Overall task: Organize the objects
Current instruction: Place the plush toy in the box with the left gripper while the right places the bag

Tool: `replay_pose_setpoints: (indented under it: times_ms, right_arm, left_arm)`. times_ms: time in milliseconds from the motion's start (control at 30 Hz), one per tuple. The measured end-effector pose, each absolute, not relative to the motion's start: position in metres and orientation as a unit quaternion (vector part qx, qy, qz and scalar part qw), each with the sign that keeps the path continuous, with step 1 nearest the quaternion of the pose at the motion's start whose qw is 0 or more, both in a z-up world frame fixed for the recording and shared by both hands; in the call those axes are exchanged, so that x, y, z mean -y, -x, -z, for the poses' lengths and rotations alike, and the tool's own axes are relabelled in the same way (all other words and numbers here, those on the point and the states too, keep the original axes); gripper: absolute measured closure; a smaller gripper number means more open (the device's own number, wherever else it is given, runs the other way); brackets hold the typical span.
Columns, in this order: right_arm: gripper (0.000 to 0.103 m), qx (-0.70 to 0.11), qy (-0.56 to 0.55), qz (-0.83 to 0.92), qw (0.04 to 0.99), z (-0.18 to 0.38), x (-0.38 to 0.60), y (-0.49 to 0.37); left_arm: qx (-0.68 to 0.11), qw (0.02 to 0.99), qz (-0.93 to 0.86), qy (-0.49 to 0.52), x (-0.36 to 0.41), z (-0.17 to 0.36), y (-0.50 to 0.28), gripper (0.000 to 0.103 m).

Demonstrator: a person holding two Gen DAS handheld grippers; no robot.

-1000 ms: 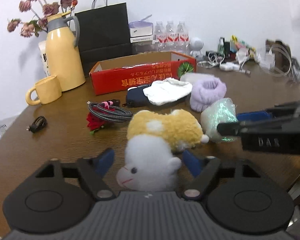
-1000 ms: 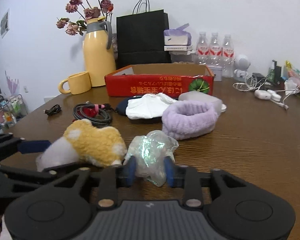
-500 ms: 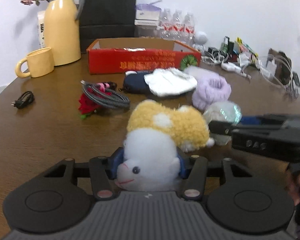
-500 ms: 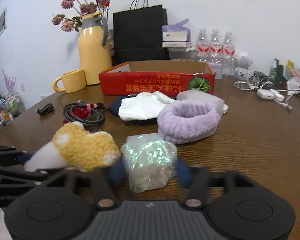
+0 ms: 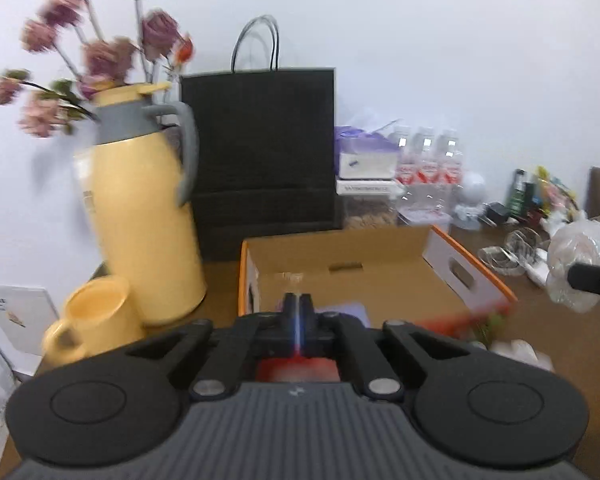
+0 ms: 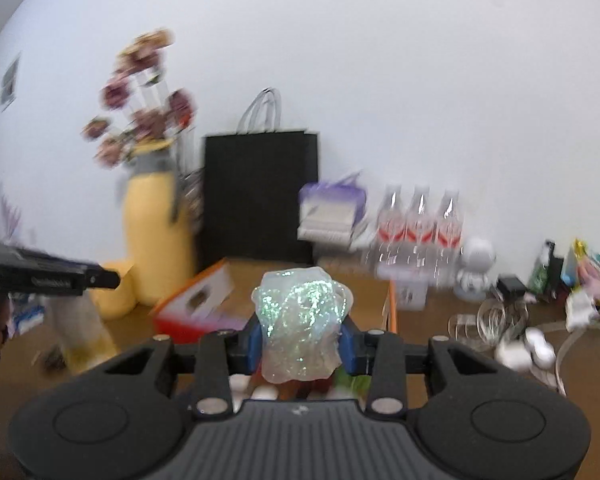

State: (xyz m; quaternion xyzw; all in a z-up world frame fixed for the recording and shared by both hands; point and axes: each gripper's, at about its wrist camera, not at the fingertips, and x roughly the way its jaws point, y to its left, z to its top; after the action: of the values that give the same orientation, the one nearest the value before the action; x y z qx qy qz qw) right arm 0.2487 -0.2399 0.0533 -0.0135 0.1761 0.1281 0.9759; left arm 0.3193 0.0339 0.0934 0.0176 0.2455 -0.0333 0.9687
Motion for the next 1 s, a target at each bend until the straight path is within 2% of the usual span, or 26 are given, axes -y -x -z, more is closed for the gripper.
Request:
replay_pose_setpoints:
  times_ms: [167,200,267,300,333,433,567,600,633,667,733,900,1000]
  right_arm:
    - [0.067,-0.236,0.004,-0.113,0.965,-0.051,0.235,-0.392]
    - [0.067,-0.246,0.01,-0.103,0.964,-0.045,0.231,-0.408]
    - [0.067,-0.239,0.008,-0.112,0.964,-0.037,0.228,-0.417]
    - [0.066,-0.236,0.005,-0.126,0.964,-0.033,0.228,-0.415]
    - [0.066,-0.233,0.002,-0.135,0.963,-0.029,0.23,-0.414]
    - [0.066,-0.236,0.001,-0.141,0.961,-0.016,0.232,-0.407]
    - [0.066,-0.24,-0.018,-0.168,0.956,-0.01,0.235,-0.376]
    - [0.064,-0.239,-0.017,-0.174,0.955,-0.01,0.233,-0.367]
    - [0.064,-0.238,-0.014,-0.178,0.955,-0.01,0.231,-0.36]
    - [0.064,-0.236,-0.01,-0.179,0.955,-0.009,0.228,-0.352]
    - [0.064,-0.234,0.001,-0.173,0.957,-0.01,0.225,-0.338]
    - [0.064,-0.214,0.009,-0.166,0.963,-0.027,0.239,-0.288]
    - [0.064,-0.206,0.014,-0.161,0.965,-0.038,0.25,-0.269]
  left_arm:
    - [-0.302,0.952,0.035,-0.019,-0.025,-0.082,-0.424,0.101]
    - [-0.296,0.954,0.051,-0.018,-0.026,-0.082,-0.421,0.096]
    - [-0.271,0.958,0.092,-0.031,-0.027,-0.075,-0.398,0.057]
    - [-0.266,0.959,0.093,-0.038,-0.028,-0.07,-0.386,0.024]
    - [-0.254,0.962,0.092,-0.044,-0.03,-0.062,-0.37,0.016]
    - [-0.253,0.962,0.086,-0.051,-0.041,-0.031,-0.336,0.016]
    - [-0.335,0.94,0.066,-0.015,-0.051,0.008,-0.339,0.017]
    - [-0.353,0.933,0.067,-0.016,-0.046,0.017,-0.345,0.023]
    - [-0.357,0.931,0.078,-0.012,-0.043,0.022,-0.347,0.045]
    - [-0.361,0.928,0.091,-0.002,-0.04,0.025,-0.348,0.05]
    - [-0.356,0.932,0.07,-0.009,-0.033,0.019,-0.342,0.055]
    - [-0.282,0.955,0.091,0.01,-0.031,-0.033,-0.292,0.055]
    - [-0.254,0.963,0.091,0.013,-0.034,-0.063,-0.293,0.054]
